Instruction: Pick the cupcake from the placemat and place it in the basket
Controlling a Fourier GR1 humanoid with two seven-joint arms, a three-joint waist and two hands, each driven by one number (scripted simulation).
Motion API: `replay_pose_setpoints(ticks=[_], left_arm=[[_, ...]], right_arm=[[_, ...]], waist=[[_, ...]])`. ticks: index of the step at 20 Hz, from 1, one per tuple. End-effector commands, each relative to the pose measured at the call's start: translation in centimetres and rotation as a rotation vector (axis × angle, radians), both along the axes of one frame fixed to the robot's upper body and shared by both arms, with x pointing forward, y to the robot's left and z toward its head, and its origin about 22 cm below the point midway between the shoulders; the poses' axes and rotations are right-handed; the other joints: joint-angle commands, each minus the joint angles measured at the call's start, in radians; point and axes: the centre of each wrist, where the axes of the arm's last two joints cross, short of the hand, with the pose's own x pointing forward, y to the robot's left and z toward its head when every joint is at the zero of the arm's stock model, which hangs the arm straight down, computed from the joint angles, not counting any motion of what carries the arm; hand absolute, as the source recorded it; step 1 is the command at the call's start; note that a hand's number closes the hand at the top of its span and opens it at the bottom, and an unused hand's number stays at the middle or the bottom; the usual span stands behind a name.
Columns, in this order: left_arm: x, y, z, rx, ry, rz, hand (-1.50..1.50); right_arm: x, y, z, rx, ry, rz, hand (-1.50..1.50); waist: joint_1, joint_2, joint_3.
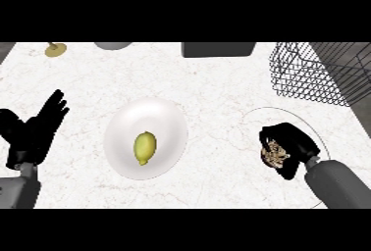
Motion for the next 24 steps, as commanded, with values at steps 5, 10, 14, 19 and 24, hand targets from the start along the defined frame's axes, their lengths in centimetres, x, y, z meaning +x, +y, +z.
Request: replay_pose_setpoints(ticks=[5, 10, 14, 19, 24], left_arm=[[-0.6, 0.7, -0.2, -0.002, -0.006, 0.025, 0.0], [-0.4, 1.2, 0.9, 0.009, 0.0, 0.029, 0.0], [-0.8, 0.0, -0.2, -0.003, -0.002, 0.005, 0.0], [-0.1, -0.3, 0.7, -0.007, -0.021, -0.023, 0.0], [1.3, -0.9, 1.9, -0.011, -0.009, -0.051, 0.0]], right_arm=[[-3.5, 10.8, 0.9, 0.559, 0.009, -0.103, 1.5], [-6.6, 11.8, 7.7, 0.634, -0.21, -0.155, 1.5], [-9.2, 10.8, 13.5, 0.633, -0.298, -0.28, 1.5], [-11.4, 9.9, 20.8, 0.578, -0.392, -0.403, 1.5], [-11.1, 9.8, 26.2, 0.535, -0.478, -0.483, 1.5]], waist=[[-0.011, 0.019, 0.043], [-0.011, 0.018, 0.042], [0.009, 0.027, 0.042], [0.047, 0.041, 0.043], [0.064, 0.046, 0.044]])
